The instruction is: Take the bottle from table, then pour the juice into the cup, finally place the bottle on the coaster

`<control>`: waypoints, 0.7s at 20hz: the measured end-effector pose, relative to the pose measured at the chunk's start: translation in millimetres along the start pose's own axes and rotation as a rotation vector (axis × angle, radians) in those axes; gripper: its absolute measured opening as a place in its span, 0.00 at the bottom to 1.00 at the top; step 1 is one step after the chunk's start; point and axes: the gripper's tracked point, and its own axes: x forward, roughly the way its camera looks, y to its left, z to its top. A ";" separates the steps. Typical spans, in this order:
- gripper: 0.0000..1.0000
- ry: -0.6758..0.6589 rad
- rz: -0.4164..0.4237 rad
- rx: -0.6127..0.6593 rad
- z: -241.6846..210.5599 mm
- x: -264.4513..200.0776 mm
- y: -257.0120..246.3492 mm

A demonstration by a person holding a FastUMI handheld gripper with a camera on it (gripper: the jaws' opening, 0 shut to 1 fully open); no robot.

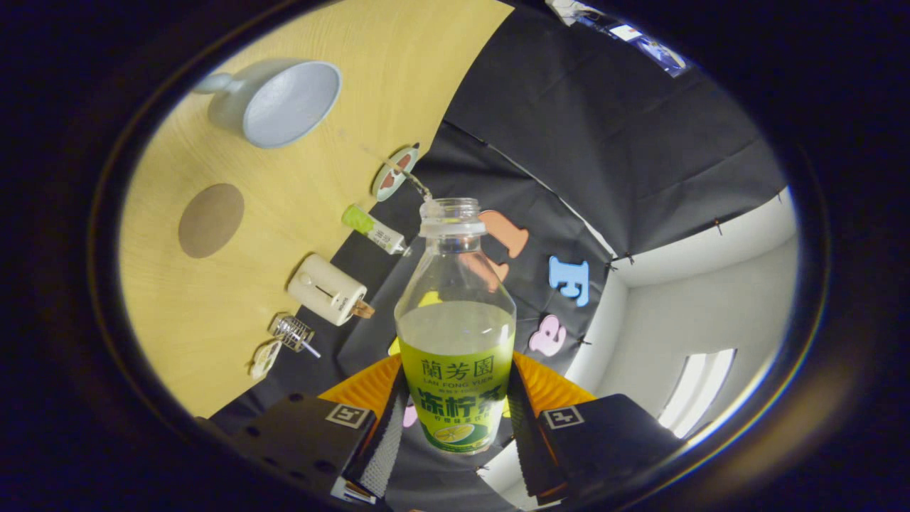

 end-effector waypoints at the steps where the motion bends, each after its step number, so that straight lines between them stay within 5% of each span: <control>1: 0.74 -0.004 -0.005 -0.004 1.4 0.3 -1.0; 14: 0.74 -0.003 0.011 0.045 4.1 -2.6 9.0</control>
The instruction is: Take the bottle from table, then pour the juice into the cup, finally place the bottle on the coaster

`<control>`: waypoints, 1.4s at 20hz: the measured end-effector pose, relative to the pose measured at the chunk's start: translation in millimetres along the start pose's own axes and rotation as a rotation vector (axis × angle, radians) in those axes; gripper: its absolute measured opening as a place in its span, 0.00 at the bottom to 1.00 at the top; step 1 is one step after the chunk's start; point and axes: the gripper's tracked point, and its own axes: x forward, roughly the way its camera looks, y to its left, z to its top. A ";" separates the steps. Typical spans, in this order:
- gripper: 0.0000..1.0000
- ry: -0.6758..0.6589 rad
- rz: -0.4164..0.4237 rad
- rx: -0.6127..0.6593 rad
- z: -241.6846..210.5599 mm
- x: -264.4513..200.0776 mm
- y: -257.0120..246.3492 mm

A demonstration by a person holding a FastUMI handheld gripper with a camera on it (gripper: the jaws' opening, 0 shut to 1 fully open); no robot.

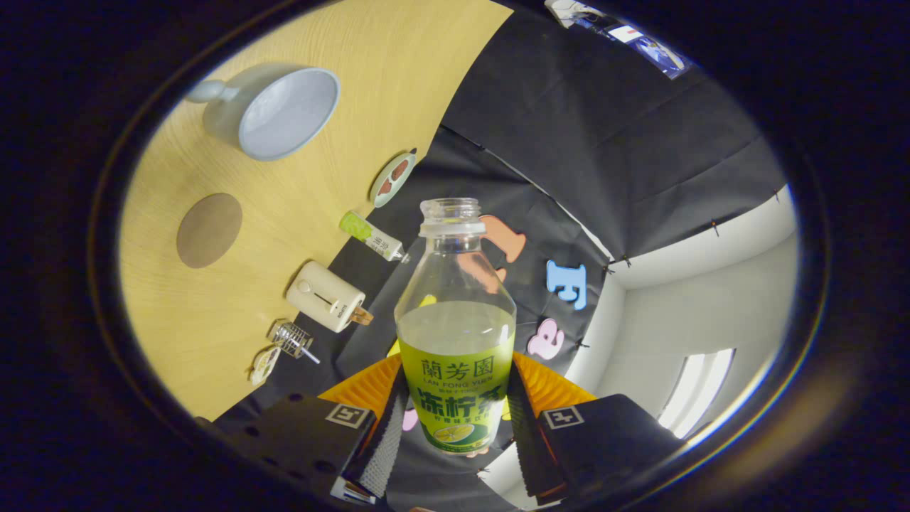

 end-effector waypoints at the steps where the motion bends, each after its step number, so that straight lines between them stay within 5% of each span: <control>1: 0.74 0.005 0.013 0.030 -0.5 -0.6 4.5; 20: 0.74 0.169 0.226 0.903 1.2 -29.6 49.8; 28: 0.74 0.214 0.283 1.470 -8.9 -43.5 52.1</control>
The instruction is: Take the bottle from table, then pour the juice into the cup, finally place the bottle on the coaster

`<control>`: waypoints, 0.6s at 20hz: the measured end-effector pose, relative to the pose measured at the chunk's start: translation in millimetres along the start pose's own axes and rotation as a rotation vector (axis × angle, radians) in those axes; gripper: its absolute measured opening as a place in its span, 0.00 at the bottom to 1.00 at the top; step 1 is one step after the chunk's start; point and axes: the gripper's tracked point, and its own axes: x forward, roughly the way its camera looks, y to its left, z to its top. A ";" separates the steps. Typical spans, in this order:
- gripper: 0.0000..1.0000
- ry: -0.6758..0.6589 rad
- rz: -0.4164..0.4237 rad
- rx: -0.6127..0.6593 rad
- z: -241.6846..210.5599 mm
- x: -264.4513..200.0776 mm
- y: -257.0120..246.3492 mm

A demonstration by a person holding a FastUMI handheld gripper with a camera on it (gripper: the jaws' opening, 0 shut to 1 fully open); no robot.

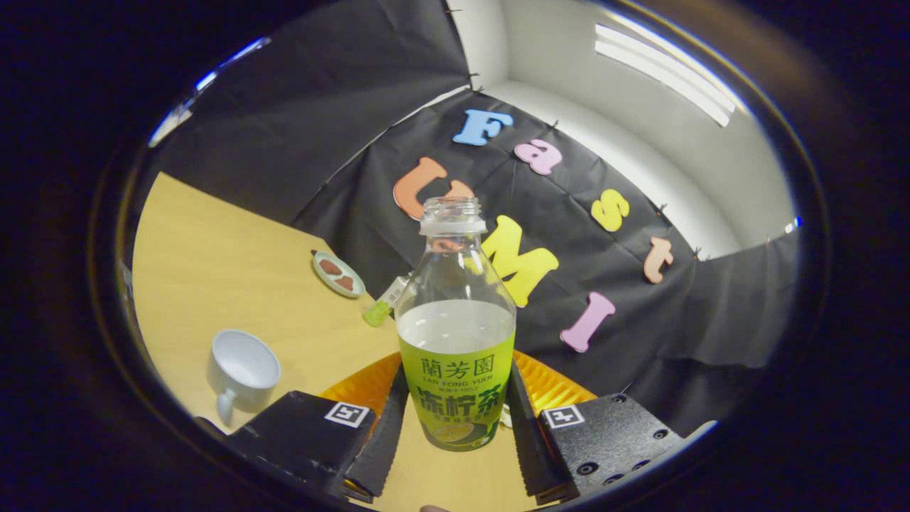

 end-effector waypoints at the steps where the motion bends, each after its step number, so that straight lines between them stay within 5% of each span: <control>1: 0.74 -0.009 0.011 0.063 5.1 -1.3 -1.6; 12: 0.74 0.000 0.178 0.533 24.6 50.1 -7.4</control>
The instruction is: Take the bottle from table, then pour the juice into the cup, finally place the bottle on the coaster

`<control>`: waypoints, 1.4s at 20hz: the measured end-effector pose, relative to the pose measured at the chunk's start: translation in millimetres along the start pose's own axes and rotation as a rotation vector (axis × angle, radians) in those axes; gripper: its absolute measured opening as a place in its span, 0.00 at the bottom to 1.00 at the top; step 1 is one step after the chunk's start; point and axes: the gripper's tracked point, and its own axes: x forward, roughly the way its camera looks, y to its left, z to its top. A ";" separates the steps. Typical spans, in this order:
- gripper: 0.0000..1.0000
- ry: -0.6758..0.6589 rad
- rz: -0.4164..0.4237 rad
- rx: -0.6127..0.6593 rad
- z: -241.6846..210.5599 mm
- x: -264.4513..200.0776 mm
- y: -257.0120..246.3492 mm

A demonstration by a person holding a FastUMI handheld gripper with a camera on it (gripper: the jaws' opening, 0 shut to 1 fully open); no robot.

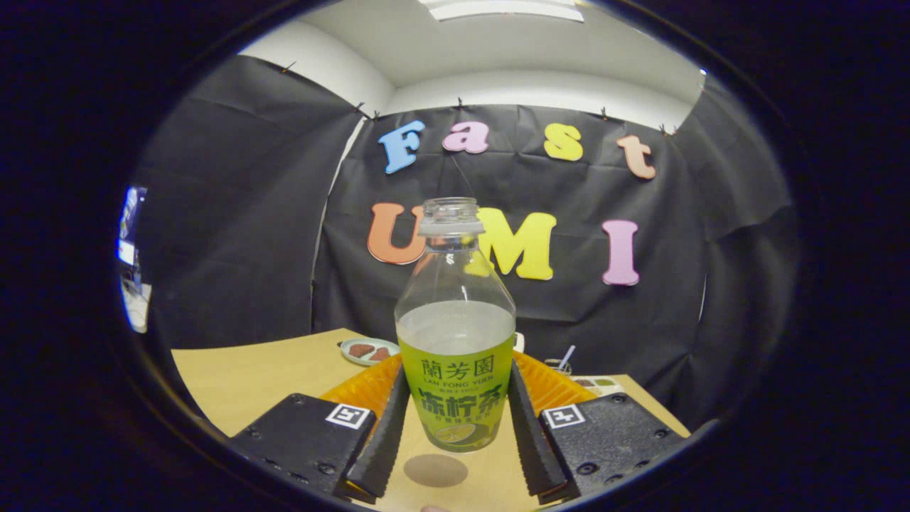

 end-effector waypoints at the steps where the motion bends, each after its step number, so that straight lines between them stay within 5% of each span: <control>1: 0.74 0.008 -0.002 0.011 -4.1 7.1 -1.4; 18: 0.77 0.218 0.038 0.068 -137.0 68.6 9.5; 28: 0.80 0.257 0.033 0.103 -166.5 77.4 0.6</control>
